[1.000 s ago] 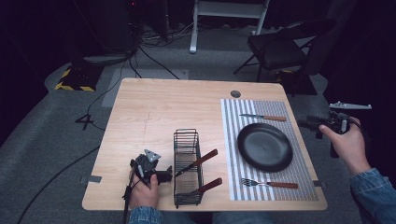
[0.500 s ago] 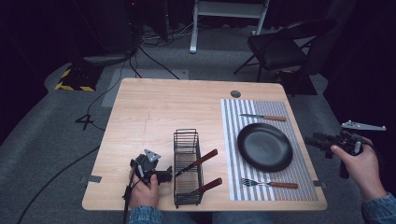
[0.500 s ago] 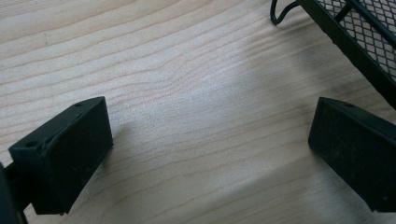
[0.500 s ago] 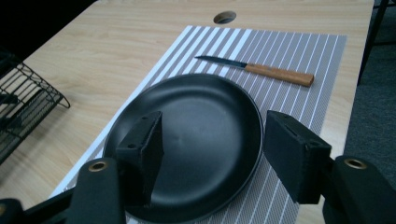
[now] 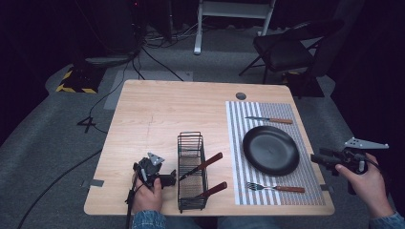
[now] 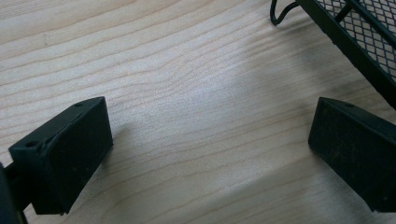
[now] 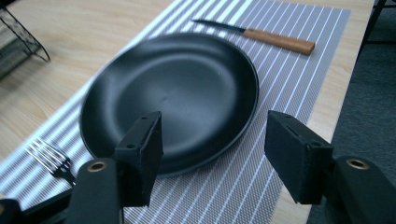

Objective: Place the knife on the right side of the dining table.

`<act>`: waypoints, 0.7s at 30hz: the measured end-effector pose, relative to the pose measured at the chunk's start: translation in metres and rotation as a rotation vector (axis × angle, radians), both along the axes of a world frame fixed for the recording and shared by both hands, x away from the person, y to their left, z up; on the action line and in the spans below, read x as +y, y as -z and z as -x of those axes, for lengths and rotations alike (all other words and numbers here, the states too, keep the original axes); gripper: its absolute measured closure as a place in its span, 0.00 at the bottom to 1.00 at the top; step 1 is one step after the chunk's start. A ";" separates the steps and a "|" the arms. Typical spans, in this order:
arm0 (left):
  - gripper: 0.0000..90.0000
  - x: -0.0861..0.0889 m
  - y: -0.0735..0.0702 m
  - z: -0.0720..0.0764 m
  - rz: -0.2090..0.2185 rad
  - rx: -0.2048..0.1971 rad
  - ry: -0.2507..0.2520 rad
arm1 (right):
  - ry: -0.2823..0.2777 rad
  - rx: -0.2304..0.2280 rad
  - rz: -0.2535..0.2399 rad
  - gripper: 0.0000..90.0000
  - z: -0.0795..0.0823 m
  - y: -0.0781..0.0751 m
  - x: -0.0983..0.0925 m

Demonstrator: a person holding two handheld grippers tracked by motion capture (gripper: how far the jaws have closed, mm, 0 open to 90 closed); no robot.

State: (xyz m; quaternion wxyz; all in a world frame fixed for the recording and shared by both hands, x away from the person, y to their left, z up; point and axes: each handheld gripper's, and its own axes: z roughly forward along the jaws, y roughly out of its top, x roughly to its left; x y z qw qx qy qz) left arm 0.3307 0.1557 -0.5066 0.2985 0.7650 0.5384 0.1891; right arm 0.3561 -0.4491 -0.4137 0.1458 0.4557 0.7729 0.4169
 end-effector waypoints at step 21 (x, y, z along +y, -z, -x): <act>0.00 0.000 0.000 0.000 0.000 -0.001 0.000 | 0.006 -0.009 0.051 0.39 0.015 0.076 0.008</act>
